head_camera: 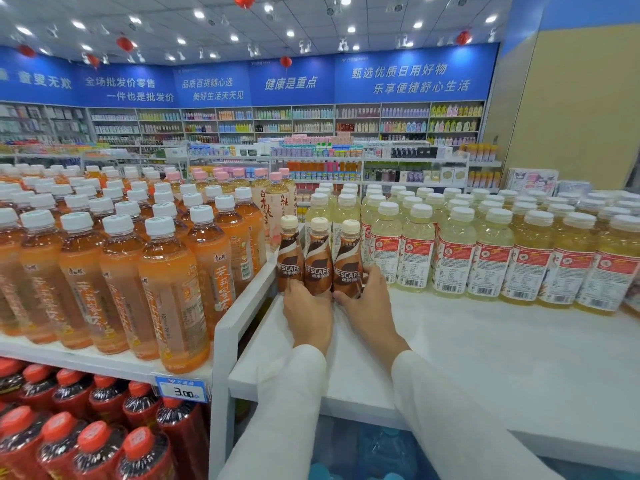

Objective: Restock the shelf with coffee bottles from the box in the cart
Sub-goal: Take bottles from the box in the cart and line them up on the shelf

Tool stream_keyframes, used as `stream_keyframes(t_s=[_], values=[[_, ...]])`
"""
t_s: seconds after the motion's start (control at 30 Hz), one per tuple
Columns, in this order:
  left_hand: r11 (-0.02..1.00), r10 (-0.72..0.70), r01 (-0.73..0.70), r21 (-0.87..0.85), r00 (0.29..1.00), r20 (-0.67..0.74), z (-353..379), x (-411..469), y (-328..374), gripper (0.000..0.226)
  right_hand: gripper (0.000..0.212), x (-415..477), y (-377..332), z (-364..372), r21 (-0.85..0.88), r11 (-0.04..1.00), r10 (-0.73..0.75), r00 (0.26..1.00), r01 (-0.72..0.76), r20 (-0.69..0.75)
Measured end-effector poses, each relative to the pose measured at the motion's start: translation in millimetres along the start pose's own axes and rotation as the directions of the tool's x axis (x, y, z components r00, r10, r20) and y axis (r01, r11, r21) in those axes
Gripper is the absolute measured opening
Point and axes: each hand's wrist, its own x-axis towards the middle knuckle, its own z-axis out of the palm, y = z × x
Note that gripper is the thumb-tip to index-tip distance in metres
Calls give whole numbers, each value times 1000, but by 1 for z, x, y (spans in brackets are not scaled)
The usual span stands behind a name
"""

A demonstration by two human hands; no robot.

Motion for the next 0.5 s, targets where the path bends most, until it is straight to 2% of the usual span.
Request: stream_keyframes(t_s=[0.07,0.13,0.2,0.33,0.5], values=[[1000,2,-2,15,1000,11,-3,-5,0,47,86,-4,-1,-3,-6,999,44,999,-44,20],[999,27,-28,34,999,33,-11,-12,-1,45,92,-13,-2,-11,-9,996,91,994,-91,63],[995,49,-55,83,996,75,-25,-22,-2,41,83,-25,-1,-24,-63,993,104,988,-97,116],[978,38,-70,198,986,164,-65,-49,-7,47,60,-59,-1,-58,-161,985,92,972,-57,217],[973,123,-144,181,985,120,-125,-102,-17,38,43,-113,-9,-89,-162,984,-25,957,75,289]])
